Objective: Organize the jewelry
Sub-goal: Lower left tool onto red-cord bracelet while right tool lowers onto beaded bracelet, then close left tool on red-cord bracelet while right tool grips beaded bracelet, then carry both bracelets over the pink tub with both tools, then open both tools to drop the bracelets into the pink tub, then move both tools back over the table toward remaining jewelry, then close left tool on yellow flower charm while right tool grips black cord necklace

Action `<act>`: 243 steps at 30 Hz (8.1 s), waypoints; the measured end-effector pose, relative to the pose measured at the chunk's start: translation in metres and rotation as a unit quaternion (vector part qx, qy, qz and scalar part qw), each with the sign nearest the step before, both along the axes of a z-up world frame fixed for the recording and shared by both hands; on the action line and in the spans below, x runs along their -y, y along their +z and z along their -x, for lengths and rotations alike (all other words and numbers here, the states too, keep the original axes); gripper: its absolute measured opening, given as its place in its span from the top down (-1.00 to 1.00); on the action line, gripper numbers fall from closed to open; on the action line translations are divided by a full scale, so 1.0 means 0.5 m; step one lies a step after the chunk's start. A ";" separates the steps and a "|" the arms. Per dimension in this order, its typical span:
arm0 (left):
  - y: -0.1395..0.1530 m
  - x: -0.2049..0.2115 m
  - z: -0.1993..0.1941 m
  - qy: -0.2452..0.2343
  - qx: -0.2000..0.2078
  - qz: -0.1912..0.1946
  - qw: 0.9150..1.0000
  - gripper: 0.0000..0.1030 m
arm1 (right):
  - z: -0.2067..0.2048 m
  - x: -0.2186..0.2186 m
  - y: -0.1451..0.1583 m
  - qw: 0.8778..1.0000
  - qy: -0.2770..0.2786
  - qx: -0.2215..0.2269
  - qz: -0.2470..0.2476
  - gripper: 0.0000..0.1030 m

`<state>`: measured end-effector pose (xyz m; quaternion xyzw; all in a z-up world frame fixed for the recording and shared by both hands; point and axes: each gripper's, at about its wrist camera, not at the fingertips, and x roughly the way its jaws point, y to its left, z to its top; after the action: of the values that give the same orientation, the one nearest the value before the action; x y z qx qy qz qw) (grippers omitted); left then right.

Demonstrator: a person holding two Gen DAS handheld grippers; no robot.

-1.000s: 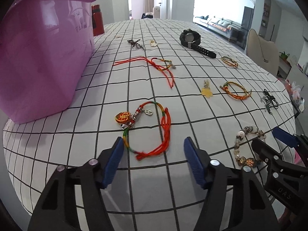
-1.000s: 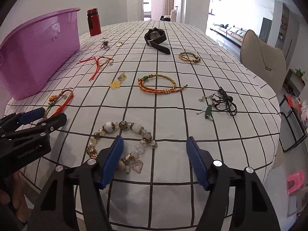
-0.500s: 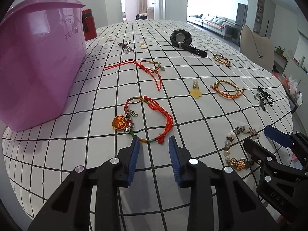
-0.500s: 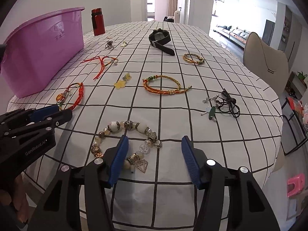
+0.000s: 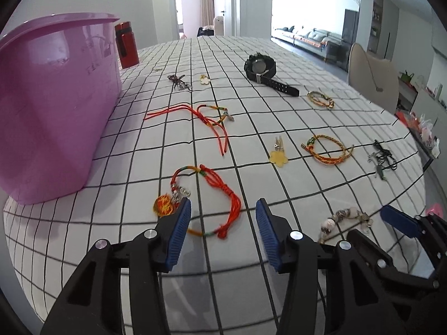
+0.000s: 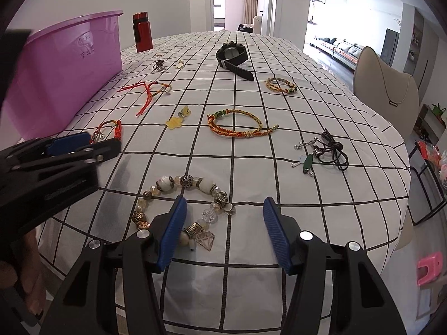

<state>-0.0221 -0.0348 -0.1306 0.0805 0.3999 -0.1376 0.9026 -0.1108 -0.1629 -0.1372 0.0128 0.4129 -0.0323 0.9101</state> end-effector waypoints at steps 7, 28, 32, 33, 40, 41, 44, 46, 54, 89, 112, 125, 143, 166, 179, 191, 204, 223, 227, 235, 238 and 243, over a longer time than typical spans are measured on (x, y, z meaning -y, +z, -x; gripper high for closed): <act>-0.012 0.006 -0.007 -0.021 -0.029 0.007 0.999 0.38 | 0.000 0.000 0.000 1.000 -0.001 0.000 -0.001 -0.08; -0.008 -0.004 0.038 -0.032 -0.030 0.025 0.999 0.94 | 0.018 0.025 0.014 1.000 -0.011 0.011 -0.026 0.76; 0.008 -0.009 0.042 -0.029 -0.024 0.034 0.999 0.94 | 0.026 0.023 0.034 0.999 -0.007 0.030 -0.025 0.76; 0.012 -0.010 0.042 -0.028 -0.023 0.037 0.999 0.94 | 0.027 0.022 0.040 0.999 -0.006 0.036 -0.025 0.76; 0.067 -0.016 0.054 -0.026 -0.010 0.058 0.998 0.94 | 0.033 0.013 0.089 0.998 0.009 0.065 -0.020 0.76; 0.073 -0.018 0.055 -0.024 -0.009 0.059 0.998 0.94 | 0.032 0.012 0.098 0.997 0.012 0.068 -0.021 0.77; 0.097 -0.023 0.053 -0.016 -0.008 0.064 0.998 0.94 | 0.028 0.010 0.121 0.997 0.019 0.073 -0.025 0.77; 0.116 -0.029 0.053 -0.007 -0.007 0.067 0.998 0.94 | 0.026 0.008 0.139 0.996 0.024 0.076 -0.026 0.77; 0.234 -0.054 0.050 0.035 0.009 0.075 0.997 0.94 | -0.003 0.004 0.245 0.993 0.067 0.086 -0.038 0.77; 0.433 -0.489 -0.237 0.186 0.007 0.072 0.980 0.94 | -0.425 -0.474 0.504 0.958 0.259 0.076 -0.094 0.77; 0.278 -0.535 -0.342 0.267 -0.187 0.060 0.944 0.93 | -0.587 -0.544 0.344 0.936 0.309 -0.154 -0.068 0.76; 0.239 -0.553 -0.364 0.285 -0.214 0.043 0.933 0.89 | -0.589 -0.566 0.334 0.936 0.314 -0.156 -0.046 0.76; 0.278 -0.541 -0.344 0.286 -0.182 0.034 0.940 -0.32 | -0.578 -0.543 0.362 0.944 0.299 -0.132 -0.042 0.43; 0.348 -0.551 -0.276 0.287 -0.136 0.020 0.948 -0.72 | -0.505 -0.506 0.410 0.958 0.265 -0.100 -0.050 -0.15; 0.373 -0.464 -0.187 0.202 -0.079 -0.019 0.976 -0.85 | -0.358 -0.396 0.411 0.982 0.175 -0.058 -0.048 -0.25; 0.379 -0.268 -0.108 0.074 -0.065 0.031 0.995 -0.87 | -0.218 -0.160 0.371 0.995 0.052 -0.063 -0.050 -0.25; 0.274 -0.018 -0.017 0.097 -0.095 0.028 0.990 -0.87 | -0.084 0.157 0.292 0.996 0.020 -0.074 -0.037 -0.25; 0.074 0.109 -0.057 0.136 -0.059 0.002 0.989 -0.87 | -0.099 0.302 0.087 0.996 0.016 -0.062 -0.064 -0.25; 0.038 0.113 -0.082 0.119 -0.050 0.003 0.992 -0.87 | -0.110 0.297 0.064 0.996 0.006 -0.046 -0.071 -0.25; 0.012 0.109 -0.121 0.113 -0.043 0.001 0.993 -0.87 | -0.120 0.290 0.043 0.999 -0.016 -0.026 -0.045 -0.25; 0.002 0.109 -0.135 0.111 -0.044 -0.004 0.993 -0.87 | -0.122 0.286 0.034 0.999 -0.018 -0.028 -0.042 -0.25; -0.009 0.111 -0.142 0.097 -0.045 0.006 0.994 -0.78 | -0.125 0.274 0.020 0.999 -0.014 -0.028 -0.021 -0.25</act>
<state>0.0487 -0.0901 -0.1350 0.0295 0.4453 -0.0549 0.8932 -0.0482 -0.2998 -0.1272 0.0365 0.4387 -0.0367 0.8971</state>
